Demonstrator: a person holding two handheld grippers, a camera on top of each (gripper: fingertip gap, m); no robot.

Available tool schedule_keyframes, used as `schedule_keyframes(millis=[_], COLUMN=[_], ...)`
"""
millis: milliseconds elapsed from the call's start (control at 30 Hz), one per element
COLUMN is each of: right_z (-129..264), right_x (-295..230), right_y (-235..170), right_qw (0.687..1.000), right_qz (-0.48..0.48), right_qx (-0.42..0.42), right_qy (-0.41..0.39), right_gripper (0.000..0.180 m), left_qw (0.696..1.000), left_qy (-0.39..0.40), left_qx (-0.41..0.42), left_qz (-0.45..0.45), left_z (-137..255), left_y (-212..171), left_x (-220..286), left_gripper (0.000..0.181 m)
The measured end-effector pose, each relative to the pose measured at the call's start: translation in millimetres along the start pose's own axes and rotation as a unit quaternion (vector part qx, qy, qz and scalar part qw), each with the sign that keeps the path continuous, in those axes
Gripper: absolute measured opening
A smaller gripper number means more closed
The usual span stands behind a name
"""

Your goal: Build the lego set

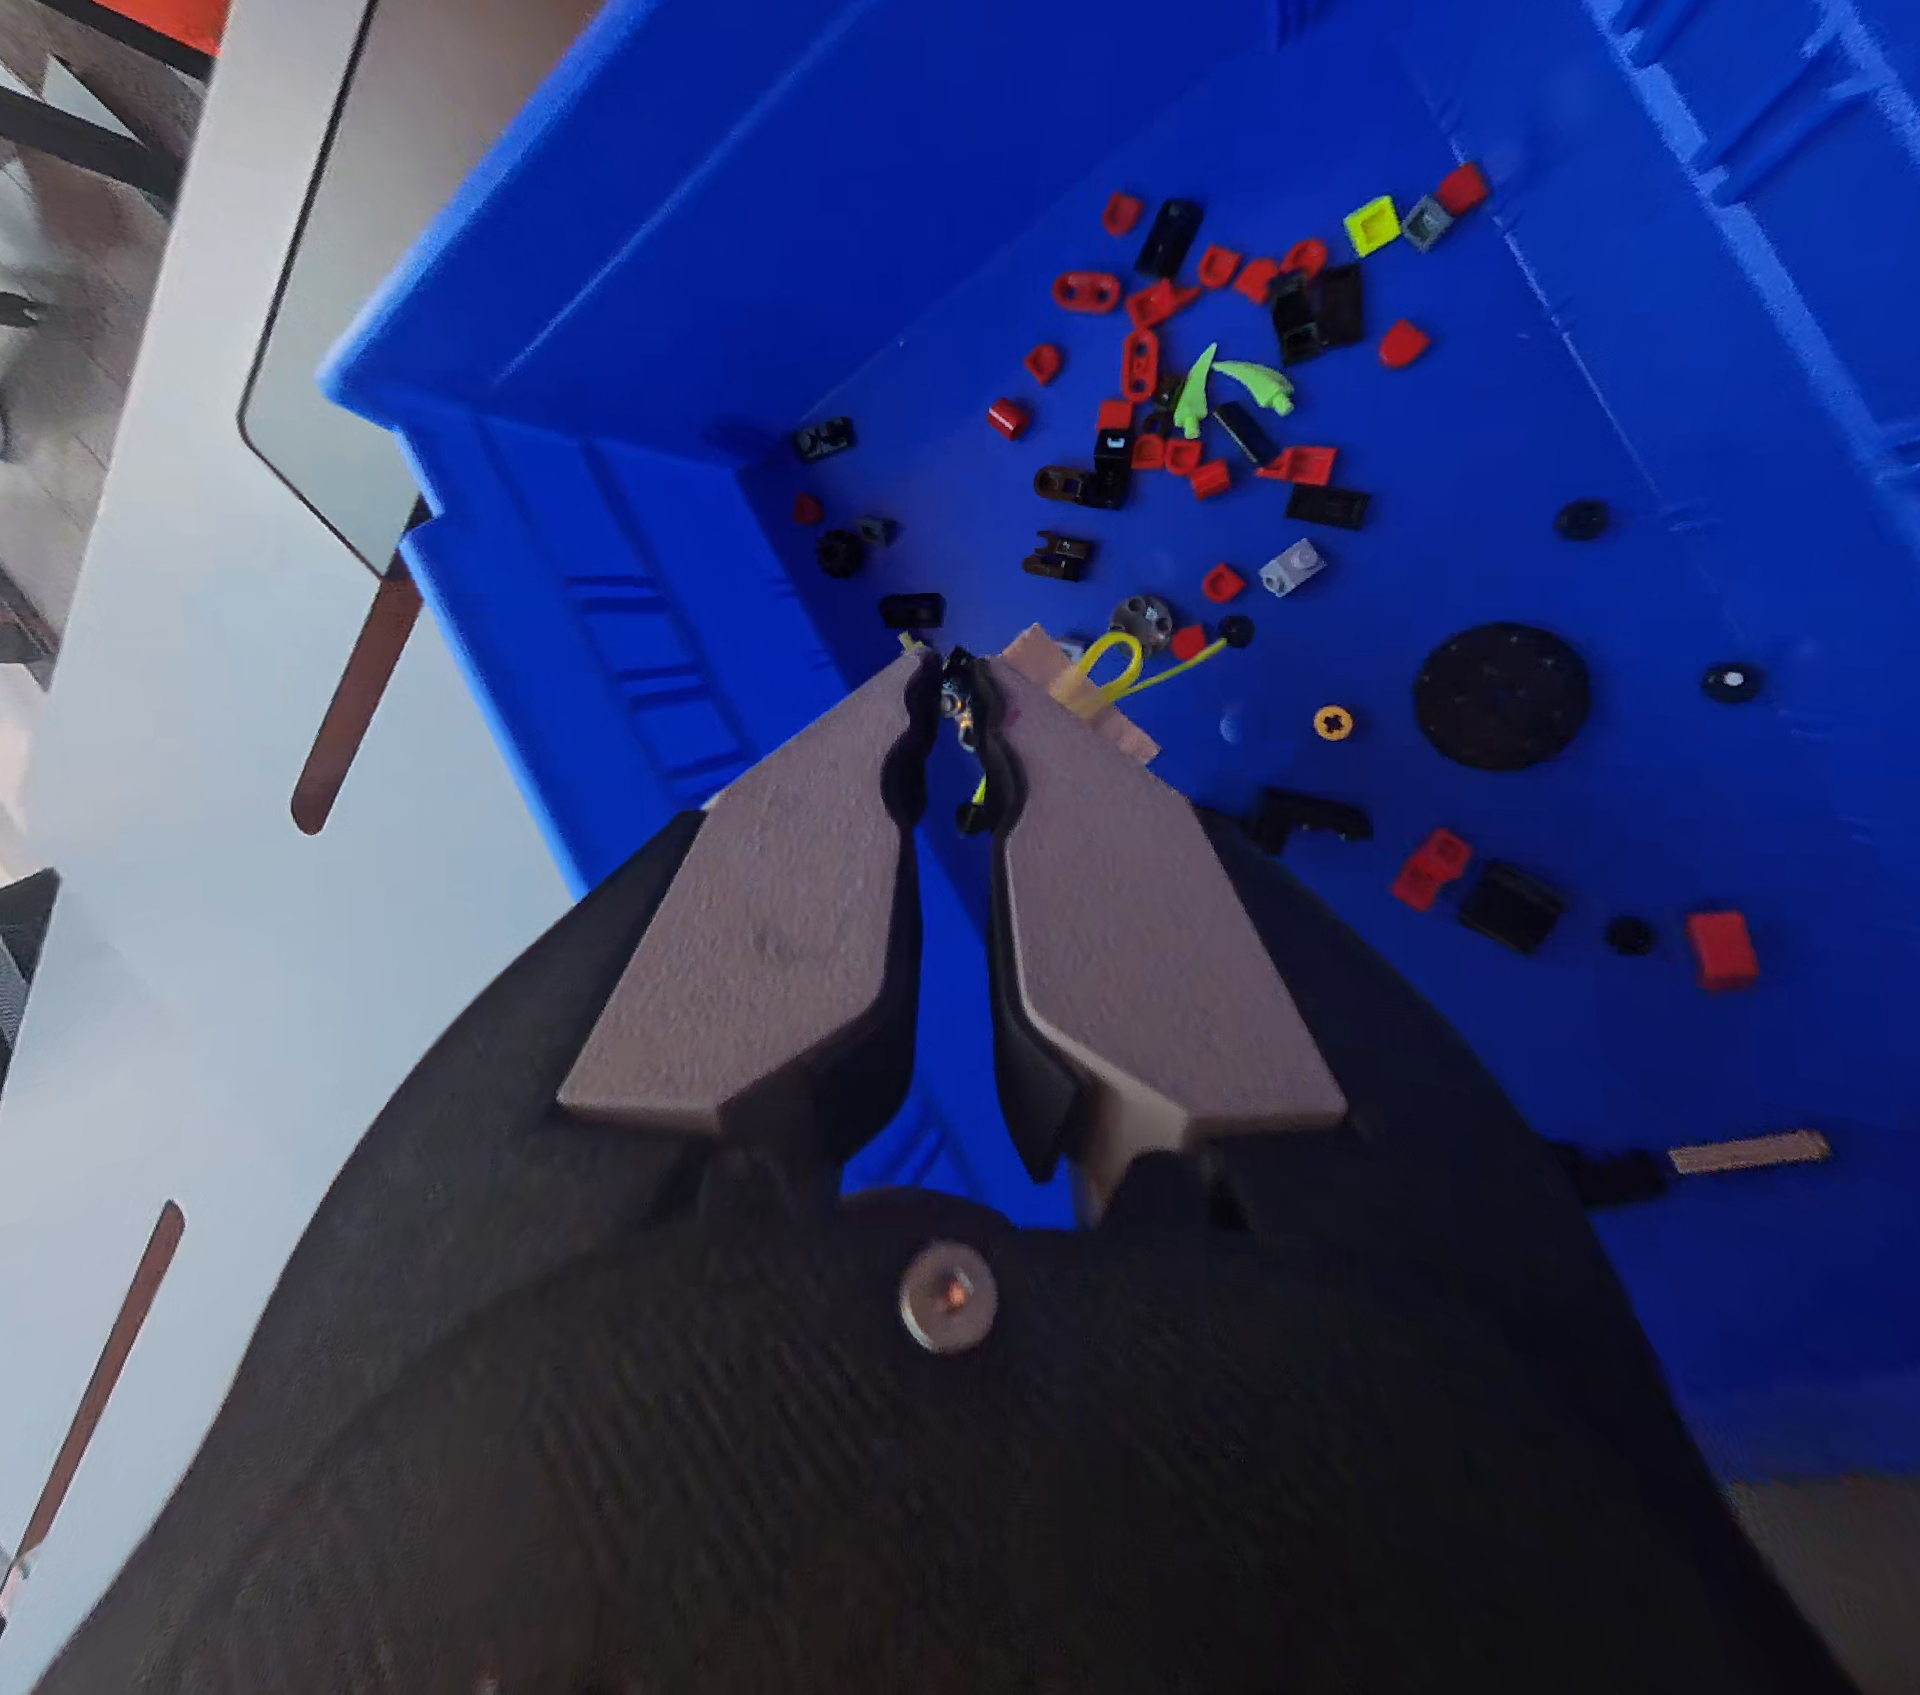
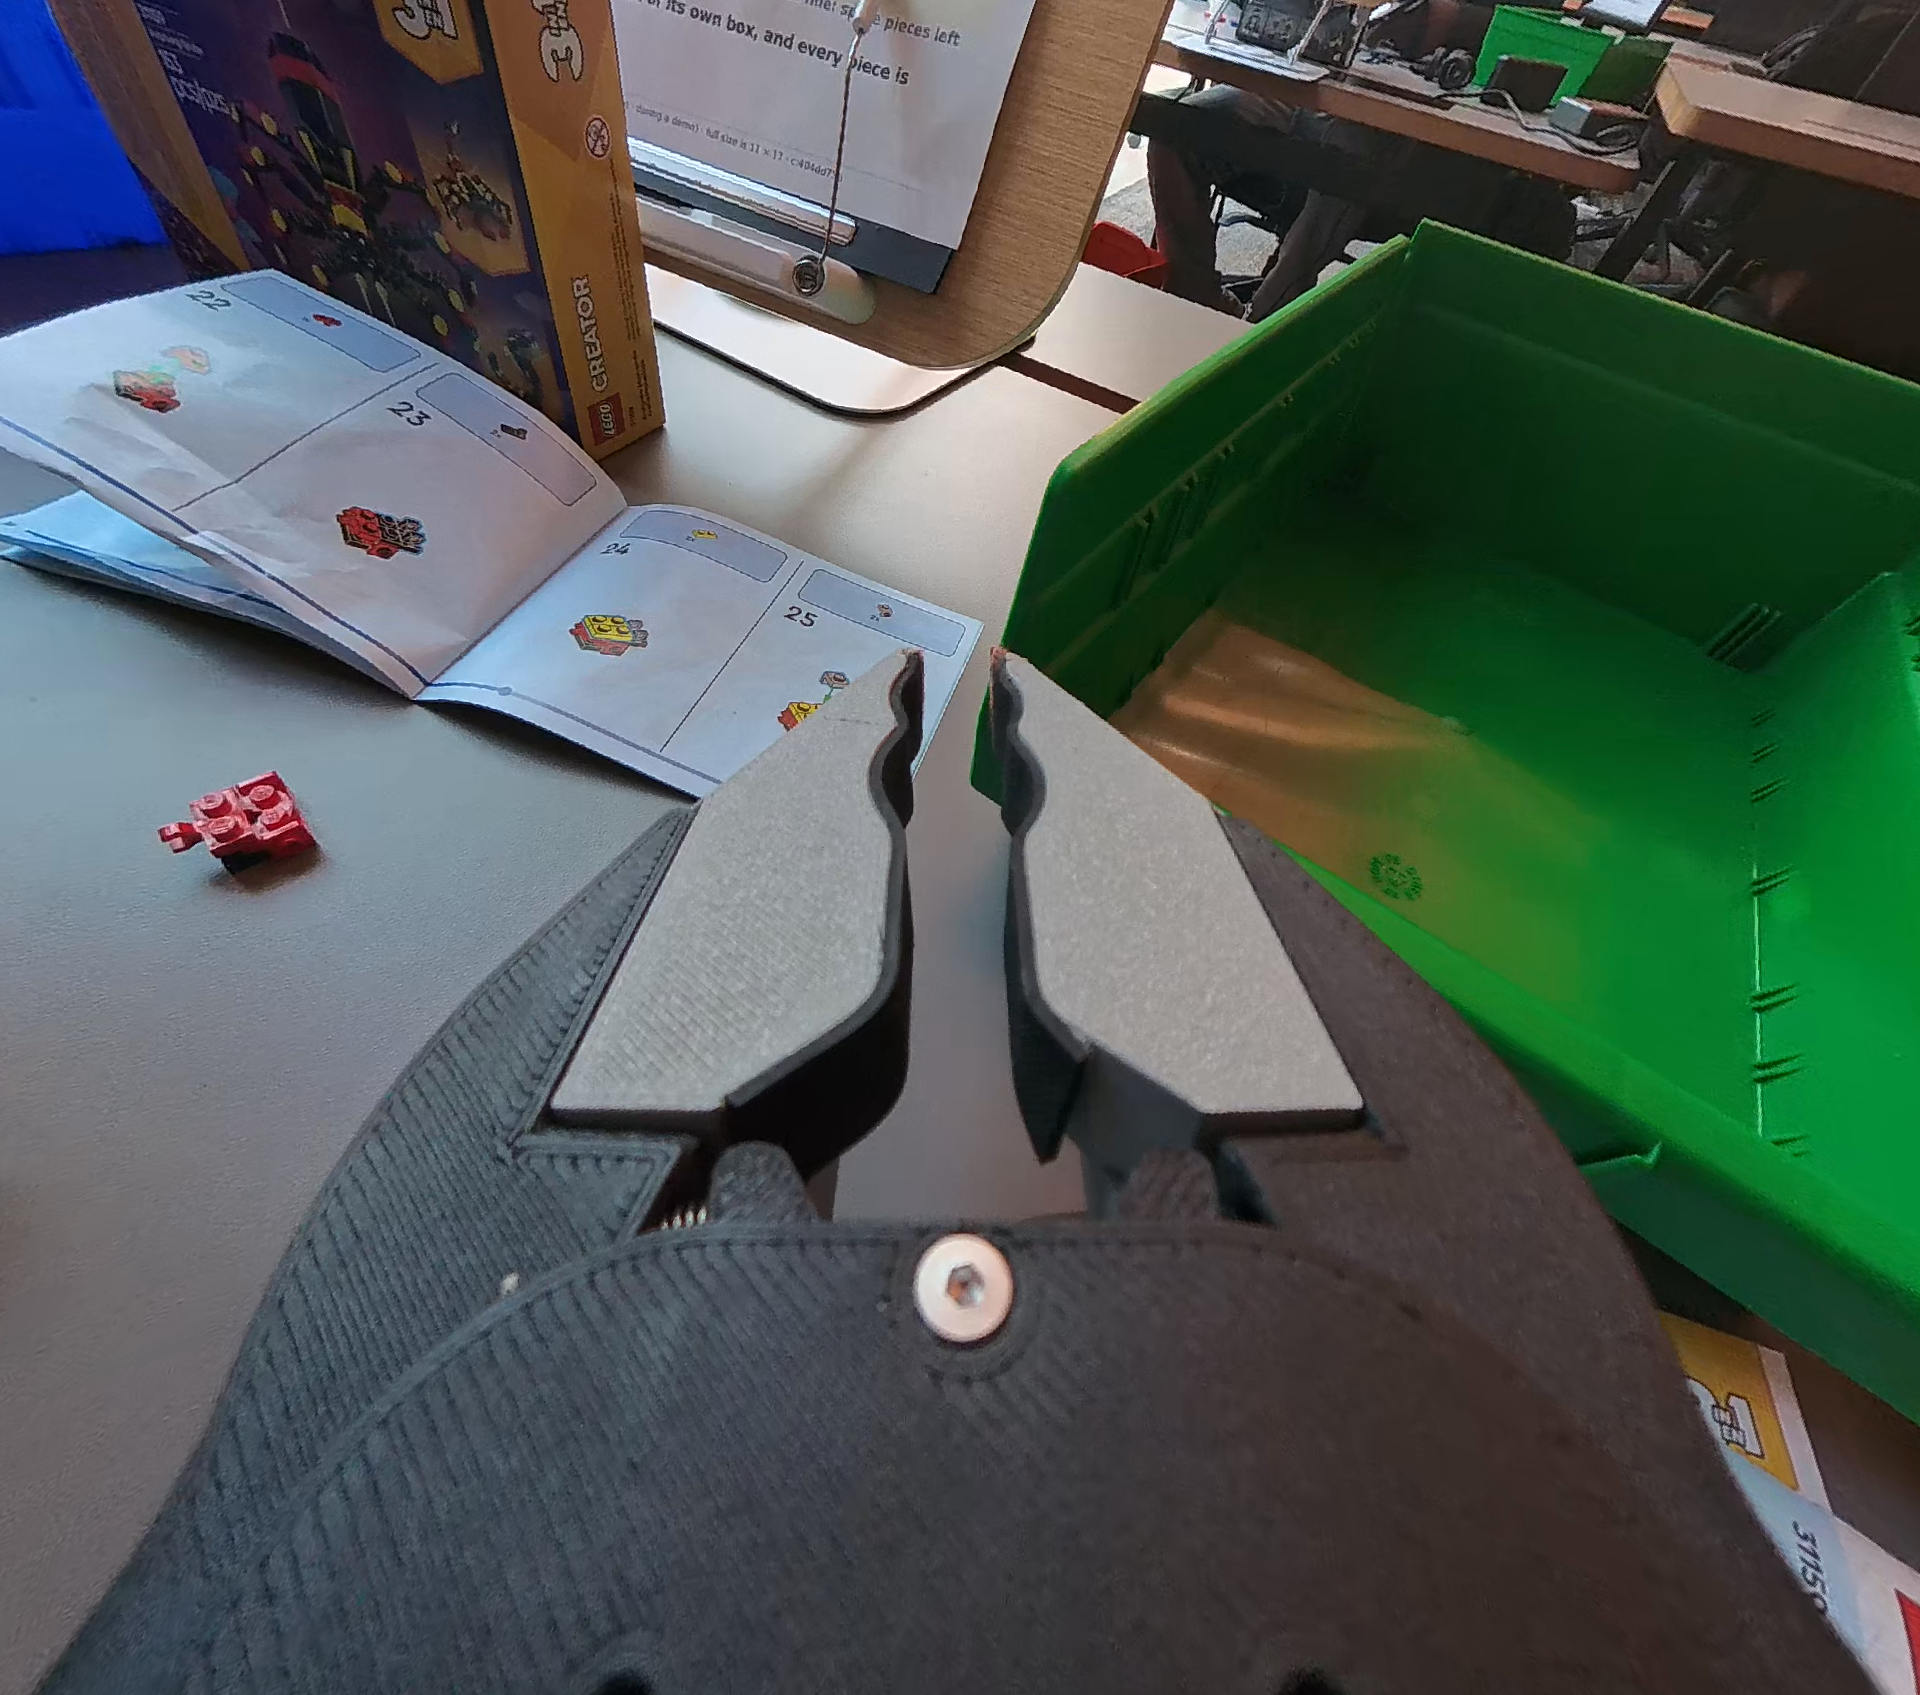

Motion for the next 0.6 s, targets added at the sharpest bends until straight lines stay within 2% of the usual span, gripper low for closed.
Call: schedule_keyframes(millis=[100,200,300,400,467,533,600], right_z=[0,0,0,0,0,0,0], right_x=[0,0,0,0,0,0,0], right_y=[0,0,0,0,0,0,0], right_qw=[1.0,1.0,1.0,1.0,1.0,1.0,1.0], right_qz=[0.0,0.0,0.0,-0.001,-0.001,-0.001,-0.001], right_qx=[0.001,0.0,0.001,0.002,0.001,0.003,0.002], right_qy=[0.0,-0.001,-0.001,-0.001,0.0,0.0,-0.001], right_gripper=[0.009,0.009,0.009,0.009,0.009,0.009,0.009], left_qw=[1.0,0.993,0.995,0.984,0.977,0.977,0.961], left_qy=[-0.002,-0.014,0.045,0.052,0.118,0.096,0.073], left_qx=[0.03,0.114,0.084,0.168,0.175,0.189,0.265], left_qz=[0.009,0.015,0.013,-0.025,-0.006,-0.005,-0.029], left_z=[5,21,15,31,34,36,54], left_y=[9,30,22,44,45,46,64], left_x=[-4,-2,-20,-11,-33,-30,-14], left_gripper=[0.003,0.002,0.003,0.002,0.002,0.003,0.002])
Point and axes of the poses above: each gripper's, where its closed fingertips meet, z back along the fingers, y out of its top, x = y × z across the jaws, the point moved 3 cm from there along z, back along the fingers, and after that the axes turned 1 degree about z, right-handed, at the moved point
